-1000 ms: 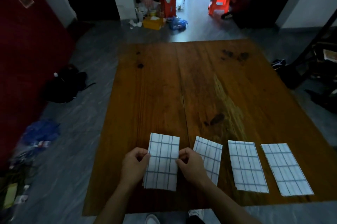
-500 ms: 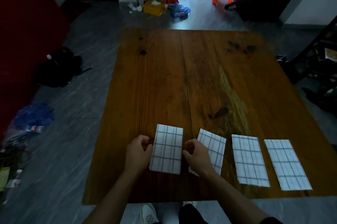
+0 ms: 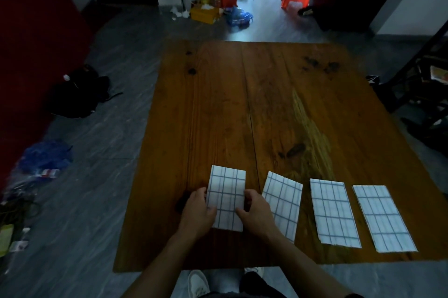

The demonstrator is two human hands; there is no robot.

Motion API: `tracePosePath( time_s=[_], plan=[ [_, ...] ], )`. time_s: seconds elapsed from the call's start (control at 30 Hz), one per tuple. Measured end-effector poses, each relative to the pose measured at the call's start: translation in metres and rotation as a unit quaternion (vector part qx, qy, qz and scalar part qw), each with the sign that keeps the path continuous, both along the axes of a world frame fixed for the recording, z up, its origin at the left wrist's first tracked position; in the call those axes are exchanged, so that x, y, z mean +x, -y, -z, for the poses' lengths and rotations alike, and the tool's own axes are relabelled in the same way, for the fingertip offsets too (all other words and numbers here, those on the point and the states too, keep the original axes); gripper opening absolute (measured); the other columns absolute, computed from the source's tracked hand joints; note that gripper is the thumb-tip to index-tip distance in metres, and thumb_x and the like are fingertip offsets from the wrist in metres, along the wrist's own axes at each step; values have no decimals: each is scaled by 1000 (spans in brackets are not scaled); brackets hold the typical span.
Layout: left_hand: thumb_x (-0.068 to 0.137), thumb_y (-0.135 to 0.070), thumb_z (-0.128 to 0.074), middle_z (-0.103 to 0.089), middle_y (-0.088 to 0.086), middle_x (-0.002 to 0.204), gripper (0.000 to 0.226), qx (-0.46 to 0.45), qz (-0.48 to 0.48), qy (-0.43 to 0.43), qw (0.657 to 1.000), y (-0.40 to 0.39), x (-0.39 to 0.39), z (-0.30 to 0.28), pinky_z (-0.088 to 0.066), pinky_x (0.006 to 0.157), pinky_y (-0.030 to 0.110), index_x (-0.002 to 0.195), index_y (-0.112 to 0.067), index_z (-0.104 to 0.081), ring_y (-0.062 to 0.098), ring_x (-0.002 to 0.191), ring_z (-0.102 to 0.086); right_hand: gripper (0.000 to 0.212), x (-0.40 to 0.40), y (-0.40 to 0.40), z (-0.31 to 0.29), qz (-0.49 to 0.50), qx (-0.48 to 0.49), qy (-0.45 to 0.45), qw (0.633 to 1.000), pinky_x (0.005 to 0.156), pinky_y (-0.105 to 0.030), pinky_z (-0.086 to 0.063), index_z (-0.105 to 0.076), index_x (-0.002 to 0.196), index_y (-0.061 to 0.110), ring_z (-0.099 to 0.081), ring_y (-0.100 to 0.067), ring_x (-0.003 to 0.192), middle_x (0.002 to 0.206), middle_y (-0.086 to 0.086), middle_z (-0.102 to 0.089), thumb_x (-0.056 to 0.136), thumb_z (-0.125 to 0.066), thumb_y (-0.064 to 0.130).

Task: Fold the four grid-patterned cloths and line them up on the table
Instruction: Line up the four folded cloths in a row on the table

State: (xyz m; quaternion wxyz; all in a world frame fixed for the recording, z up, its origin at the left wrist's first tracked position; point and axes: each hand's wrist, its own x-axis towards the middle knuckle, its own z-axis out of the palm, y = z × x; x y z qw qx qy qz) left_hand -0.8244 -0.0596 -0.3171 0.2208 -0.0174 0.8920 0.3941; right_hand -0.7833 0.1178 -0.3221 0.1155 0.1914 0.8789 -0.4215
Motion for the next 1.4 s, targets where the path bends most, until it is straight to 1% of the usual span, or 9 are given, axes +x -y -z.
tracePosePath(
  time_s=[0.17,0.4,0.53,0.73,0.9,1.0,1.13,1.3,1.4],
  plan=[
    [89,-23,-65,-53,-1,124,46,19,8,-3,1000,1,11,2,-55,79,26,131,-21,-46,12,108,-55,61,-8,1,0,-17,9,17,1000,97,-31,-48,-42,138,19,-50,-16,121,134,-2,-50,86,-71,27],
    [89,-26,-66,-51,-1,131,52,28,4,-3,1000,2,26,5,-55,90,31,136,-21,-44,11,116,-53,63,-14,1,1,-29,-2,16,999,95,-31,-48,-40,140,20,-49,-16,122,137,-2,-47,86,-70,27],
    [89,-22,-66,-49,-4,129,52,35,-7,-3,999,3,24,2,-47,75,15,136,-20,-44,11,116,-52,63,-10,2,3,-32,5,13,999,99,-33,-49,-41,140,19,-49,-15,121,136,-2,-47,85,-71,28],
    [89,-19,-66,-51,-1,127,48,35,-18,-1,999,9,19,-1,-46,67,15,133,-19,-46,11,113,-53,61,-2,10,4,-38,10,-4,999,97,-29,-49,-41,139,19,-47,-11,118,134,0,-45,86,-71,29],
    [90,-17,-66,-53,-1,130,50,49,-19,1,999,7,25,0,-45,69,11,136,-15,-46,12,117,-54,61,-3,9,5,-26,2,1,1000,98,-34,-51,-42,138,20,-49,-12,118,134,0,-47,85,-71,30],
    [90,-18,-66,-53,0,131,52,54,-19,1,998,6,28,0,-49,75,14,138,-15,-45,12,118,-54,62,-2,8,5,-24,4,4,1000,97,-32,-50,-42,139,20,-49,-12,119,134,0,-46,85,-71,30],
    [89,-19,-67,-53,2,131,53,55,-19,0,998,7,28,0,-53,90,26,137,-15,-45,13,117,-54,63,4,10,7,-20,1,7,1000,96,-30,-50,-42,139,18,-49,-13,119,133,-1,-47,84,-72,28],
    [88,-20,-68,-54,1,129,53,47,-6,-2,999,11,26,-4,-55,91,31,136,-16,-46,14,116,-55,62,7,14,3,-18,1,4,1000,99,-32,-50,-43,138,19,-49,-13,119,131,1,-47,84,-72,28],
    [87,-22,-68,-54,0,128,52,35,2,-12,999,14,27,-5,-54,93,37,134,-18,-47,14,115,-54,58,9,12,-2,-11,-8,-6,1000,94,-31,-52,-46,135,20,-52,-13,117,130,1,-50,84,-72,28]
  ],
)
